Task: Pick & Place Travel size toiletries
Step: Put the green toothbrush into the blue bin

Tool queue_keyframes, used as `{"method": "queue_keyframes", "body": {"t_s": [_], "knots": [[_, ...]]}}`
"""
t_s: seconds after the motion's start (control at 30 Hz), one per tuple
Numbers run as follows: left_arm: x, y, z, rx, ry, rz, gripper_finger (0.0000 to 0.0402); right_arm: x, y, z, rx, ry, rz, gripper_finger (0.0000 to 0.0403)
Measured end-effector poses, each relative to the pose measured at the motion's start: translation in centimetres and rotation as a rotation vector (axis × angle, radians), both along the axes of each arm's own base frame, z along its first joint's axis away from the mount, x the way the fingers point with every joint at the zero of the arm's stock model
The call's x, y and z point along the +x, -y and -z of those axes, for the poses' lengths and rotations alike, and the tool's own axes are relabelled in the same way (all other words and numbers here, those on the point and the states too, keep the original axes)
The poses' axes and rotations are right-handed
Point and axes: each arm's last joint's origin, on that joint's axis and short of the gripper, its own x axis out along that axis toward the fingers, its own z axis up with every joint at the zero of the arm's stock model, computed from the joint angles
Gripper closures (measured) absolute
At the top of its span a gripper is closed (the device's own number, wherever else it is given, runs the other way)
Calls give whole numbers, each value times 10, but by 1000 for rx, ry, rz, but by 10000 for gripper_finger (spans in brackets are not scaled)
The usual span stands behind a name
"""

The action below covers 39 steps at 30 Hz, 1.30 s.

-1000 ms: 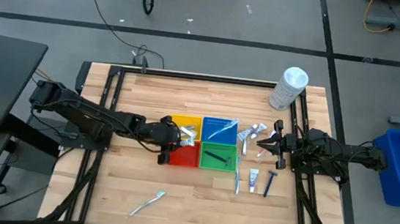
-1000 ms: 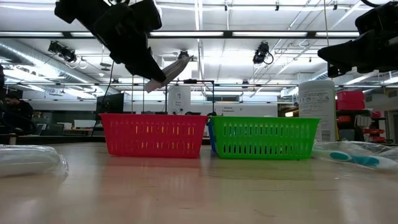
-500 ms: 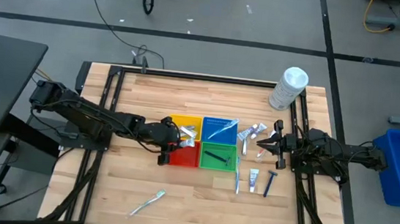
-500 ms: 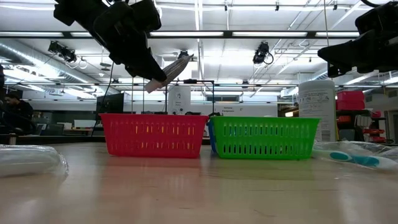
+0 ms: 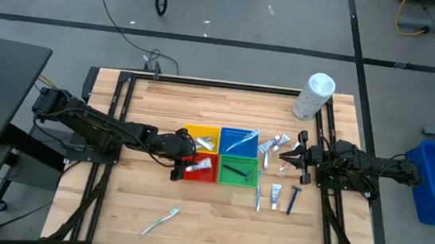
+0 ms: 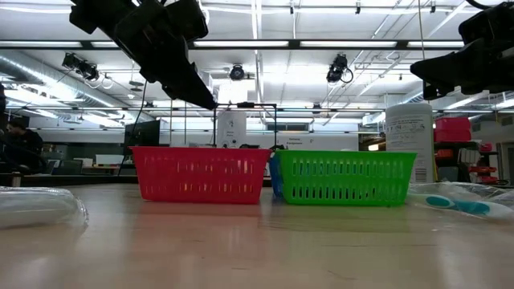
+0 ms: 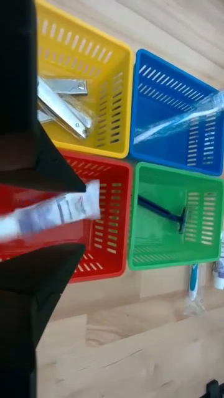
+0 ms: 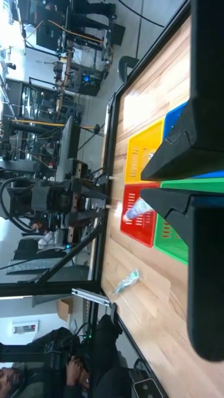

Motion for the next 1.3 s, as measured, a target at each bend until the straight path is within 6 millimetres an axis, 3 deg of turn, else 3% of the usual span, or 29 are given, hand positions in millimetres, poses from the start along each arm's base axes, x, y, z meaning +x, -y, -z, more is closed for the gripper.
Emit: {"method": "queue_keyframes", "body": {"t_s": [0.3, 0.6, 0.83, 1.3], "knots": [[0, 0, 0, 0, -1, 0, 211, 0, 0, 0, 0, 0, 0, 363], [0, 0, 0, 0, -1, 0, 218, 0, 0, 0, 0, 0, 0, 363], [0, 1, 0, 0, -1, 4, 247, 0, 0, 0, 0, 0, 0, 362], [2, 28, -19, 21, 38, 120, 330, 0, 0, 0, 0, 0, 0, 362]]}}
